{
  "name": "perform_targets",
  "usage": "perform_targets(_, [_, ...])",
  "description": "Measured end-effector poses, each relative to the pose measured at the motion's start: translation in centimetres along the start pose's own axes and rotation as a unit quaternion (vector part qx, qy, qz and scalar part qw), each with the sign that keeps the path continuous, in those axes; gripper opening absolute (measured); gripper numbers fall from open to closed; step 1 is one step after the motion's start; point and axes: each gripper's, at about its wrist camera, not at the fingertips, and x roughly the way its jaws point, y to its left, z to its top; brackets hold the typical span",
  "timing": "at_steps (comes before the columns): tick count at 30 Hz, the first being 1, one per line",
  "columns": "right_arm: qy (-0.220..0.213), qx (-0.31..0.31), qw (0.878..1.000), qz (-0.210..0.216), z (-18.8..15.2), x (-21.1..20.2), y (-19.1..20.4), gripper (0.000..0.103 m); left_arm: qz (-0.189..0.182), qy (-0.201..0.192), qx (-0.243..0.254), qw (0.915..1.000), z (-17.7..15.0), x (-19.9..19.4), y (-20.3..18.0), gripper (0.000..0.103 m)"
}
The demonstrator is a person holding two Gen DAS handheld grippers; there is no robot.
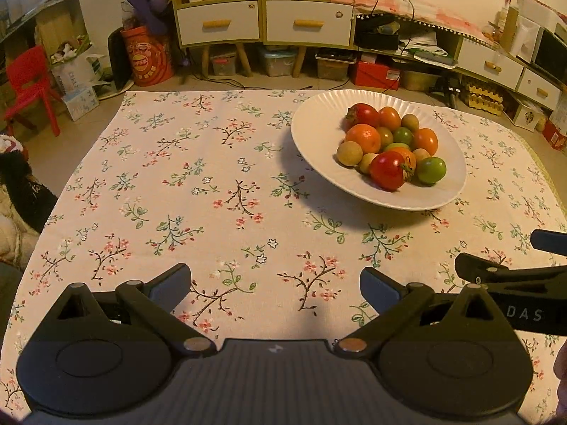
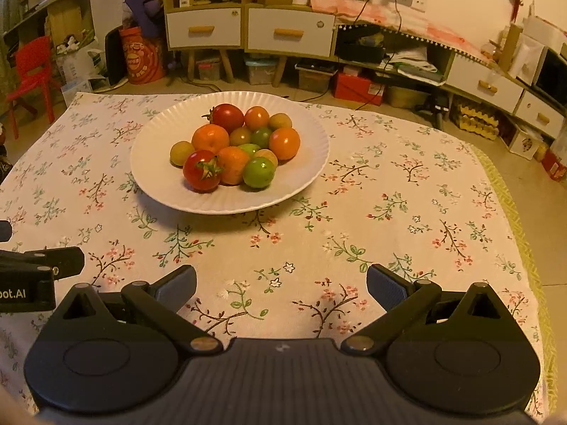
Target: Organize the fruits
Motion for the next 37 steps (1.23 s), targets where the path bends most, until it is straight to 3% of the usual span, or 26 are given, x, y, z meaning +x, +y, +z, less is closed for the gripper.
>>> perform_targets(37, [-0.011,-0.008,1.0,-0.004,0.06,-0.31,0.29,0.102,0.002,-0.022,0.008,0.9997,-0.35,-0.49,-0.38,0.102])
